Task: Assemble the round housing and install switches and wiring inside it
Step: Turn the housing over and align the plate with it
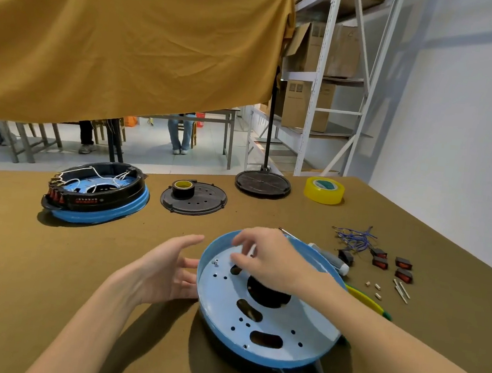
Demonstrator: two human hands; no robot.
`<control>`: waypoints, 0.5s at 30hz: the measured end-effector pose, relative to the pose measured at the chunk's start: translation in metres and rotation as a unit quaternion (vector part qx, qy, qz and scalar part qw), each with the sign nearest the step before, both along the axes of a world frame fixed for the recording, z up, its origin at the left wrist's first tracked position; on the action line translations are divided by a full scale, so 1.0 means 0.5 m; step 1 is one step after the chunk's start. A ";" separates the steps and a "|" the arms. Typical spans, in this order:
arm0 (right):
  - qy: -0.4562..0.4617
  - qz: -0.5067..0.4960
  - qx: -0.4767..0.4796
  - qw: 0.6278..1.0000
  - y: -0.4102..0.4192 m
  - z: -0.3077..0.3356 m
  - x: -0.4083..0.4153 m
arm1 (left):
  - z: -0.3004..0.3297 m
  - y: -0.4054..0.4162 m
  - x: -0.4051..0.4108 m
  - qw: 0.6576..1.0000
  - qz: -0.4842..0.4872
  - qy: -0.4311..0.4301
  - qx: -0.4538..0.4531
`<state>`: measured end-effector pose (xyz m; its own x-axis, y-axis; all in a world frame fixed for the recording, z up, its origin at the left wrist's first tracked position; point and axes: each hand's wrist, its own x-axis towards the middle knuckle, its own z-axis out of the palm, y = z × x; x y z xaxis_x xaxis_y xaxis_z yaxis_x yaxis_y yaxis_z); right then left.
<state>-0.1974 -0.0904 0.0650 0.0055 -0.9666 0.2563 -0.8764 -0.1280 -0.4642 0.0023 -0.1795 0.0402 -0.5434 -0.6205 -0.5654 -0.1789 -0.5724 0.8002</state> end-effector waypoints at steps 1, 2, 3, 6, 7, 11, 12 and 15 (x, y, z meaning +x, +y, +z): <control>0.005 0.017 0.003 1.000 -0.012 -0.004 0.017 | -0.007 -0.005 0.009 1.000 -0.001 0.017 0.024; 0.007 0.032 0.002 0.999 -0.021 -0.006 0.029 | -0.013 -0.008 0.018 0.999 -0.005 0.030 0.040; 0.006 0.046 0.002 0.999 -0.028 -0.006 0.036 | -0.018 -0.010 0.025 0.998 -0.011 0.037 0.048; 0.021 0.075 0.005 0.997 -0.035 -0.007 0.042 | -0.025 -0.013 0.030 0.999 -0.022 0.023 0.032; 0.035 0.079 0.007 0.996 -0.036 -0.008 0.042 | -0.026 -0.013 0.028 0.999 -0.026 0.013 0.022; 0.099 0.067 0.008 0.993 -0.038 -0.019 0.044 | -0.029 -0.010 0.019 1.000 -0.022 -0.008 0.003; 0.091 0.069 0.007 0.993 -0.038 -0.020 0.045 | -0.029 -0.008 0.019 1.000 -0.015 -0.007 0.006; 0.071 0.089 0.005 0.993 -0.036 -0.021 0.052 | -0.029 0.001 0.020 1.000 0.006 -0.002 0.012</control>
<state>-0.1713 -0.1083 0.0544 0.2119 -0.9496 0.2309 -0.8972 -0.2827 -0.3392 0.0123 -0.1789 0.0257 -0.5341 -0.6127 -0.5826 -0.1746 -0.5943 0.7851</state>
